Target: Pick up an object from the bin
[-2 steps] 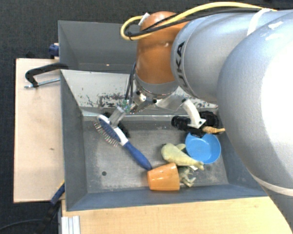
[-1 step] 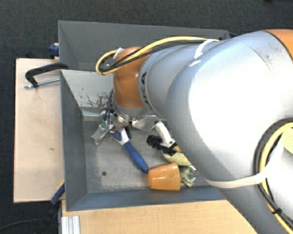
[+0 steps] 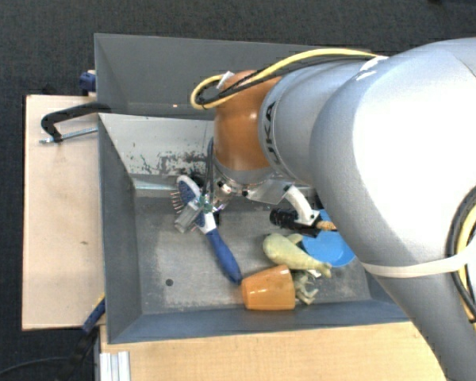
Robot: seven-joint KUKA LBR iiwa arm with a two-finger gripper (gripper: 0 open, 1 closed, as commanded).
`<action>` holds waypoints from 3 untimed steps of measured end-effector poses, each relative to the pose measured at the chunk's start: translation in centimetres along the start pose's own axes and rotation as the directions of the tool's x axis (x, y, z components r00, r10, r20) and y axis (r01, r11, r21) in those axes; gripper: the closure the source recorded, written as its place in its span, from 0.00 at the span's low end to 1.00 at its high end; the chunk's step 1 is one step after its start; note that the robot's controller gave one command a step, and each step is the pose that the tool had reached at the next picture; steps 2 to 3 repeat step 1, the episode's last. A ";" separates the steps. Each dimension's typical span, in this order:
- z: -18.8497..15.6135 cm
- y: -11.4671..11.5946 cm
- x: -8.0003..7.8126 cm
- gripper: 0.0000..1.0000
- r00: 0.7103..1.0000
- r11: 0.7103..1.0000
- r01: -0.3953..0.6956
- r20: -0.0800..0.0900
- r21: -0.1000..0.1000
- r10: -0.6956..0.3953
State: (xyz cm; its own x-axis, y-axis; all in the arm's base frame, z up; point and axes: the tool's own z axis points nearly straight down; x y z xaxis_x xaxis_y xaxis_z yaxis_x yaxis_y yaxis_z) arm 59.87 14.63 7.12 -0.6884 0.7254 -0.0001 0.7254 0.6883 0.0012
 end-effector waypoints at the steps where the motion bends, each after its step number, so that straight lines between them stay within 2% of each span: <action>1: 0.1 0.0 0.2 1.00 1.000 1.000 0.001 -0.002 0.002 -0.001; 3: 0.1 0.0 0.2 1.00 1.000 1.000 0.001 -0.002 0.002 -0.001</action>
Offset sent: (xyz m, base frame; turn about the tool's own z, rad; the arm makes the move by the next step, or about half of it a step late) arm 0.0000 0.0000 0.0000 0.0000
